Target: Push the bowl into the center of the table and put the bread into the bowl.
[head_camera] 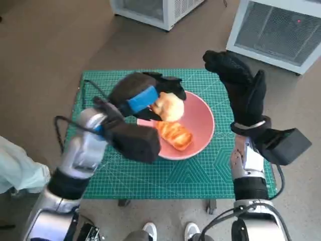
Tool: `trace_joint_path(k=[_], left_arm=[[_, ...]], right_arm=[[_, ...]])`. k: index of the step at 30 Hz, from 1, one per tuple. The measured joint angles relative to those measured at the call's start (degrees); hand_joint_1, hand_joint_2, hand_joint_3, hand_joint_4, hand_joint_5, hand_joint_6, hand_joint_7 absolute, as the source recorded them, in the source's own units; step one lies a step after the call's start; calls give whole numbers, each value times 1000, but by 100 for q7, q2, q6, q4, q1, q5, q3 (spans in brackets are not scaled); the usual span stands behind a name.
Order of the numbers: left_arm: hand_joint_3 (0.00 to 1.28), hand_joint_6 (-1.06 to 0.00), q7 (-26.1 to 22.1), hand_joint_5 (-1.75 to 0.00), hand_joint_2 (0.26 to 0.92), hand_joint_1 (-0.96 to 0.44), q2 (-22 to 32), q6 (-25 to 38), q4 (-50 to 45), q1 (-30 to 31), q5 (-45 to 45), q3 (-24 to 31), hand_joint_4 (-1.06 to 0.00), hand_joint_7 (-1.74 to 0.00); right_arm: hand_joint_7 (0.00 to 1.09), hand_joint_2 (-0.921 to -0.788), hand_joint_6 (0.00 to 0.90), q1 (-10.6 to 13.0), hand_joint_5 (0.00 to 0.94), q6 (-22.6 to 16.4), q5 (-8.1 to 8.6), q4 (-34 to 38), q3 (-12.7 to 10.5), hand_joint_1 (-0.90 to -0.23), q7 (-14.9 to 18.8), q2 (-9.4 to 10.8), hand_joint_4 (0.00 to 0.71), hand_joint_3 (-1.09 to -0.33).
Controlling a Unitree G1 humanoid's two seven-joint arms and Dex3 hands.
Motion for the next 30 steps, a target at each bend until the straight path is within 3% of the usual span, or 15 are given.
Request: trace_joint_path(k=[1, 3, 4, 7, 13, 19, 30], left_arm=[[122, -468, 40, -1063, 906, 6, -57, -81, 213, -21, -5, -30, -605, -1092], [106, -363, 58, -488, 886, 6, -138, -161, 495, -29, -16, -70, -421, -568], [89, -331, 55, -313, 884, 0, -167, -193, 626, -29, -29, -87, -351, -390], [59, -255, -39, -103, 876, -91, -230, -173, 877, -28, -64, -106, -199, -153], [37, -212, -388, -12, 880, -260, -289, 30, 1027, -27, -276, -85, -87, -35], [24, -196, -596, -1, 887, -332, -303, 18, 1027, -23, -571, 7, -45, -12], [11, -186, -1005, -5, 895, -395, -280, -688, 1045, 54, -1747, 664, -18, -16]], right_arm=[[520, -921, 86, 1, 2, 0, 7, 0, -8, -724, 2, -6, 223, -742], [519, -921, 88, 2, 3, 0, 14, -2, -19, -723, 4, -14, 224, -741], [518, -921, 89, 3, 3, 0, 16, -6, -20, -723, 5, -16, 224, -740], [516, -921, 90, 20, 3, 0, 25, -39, -27, -719, 5, -20, 225, -739], [512, -921, 94, 55, 3, 6, 51, -133, -32, -717, 3, -25, 225, -737], [504, -921, 94, 61, 1, 7, 50, -151, -40, -717, -2, -29, 221, -734], [489, -921, 90, 60, 0, 4, 36, -141, -43, -710, -62, -63, 207, -740]])
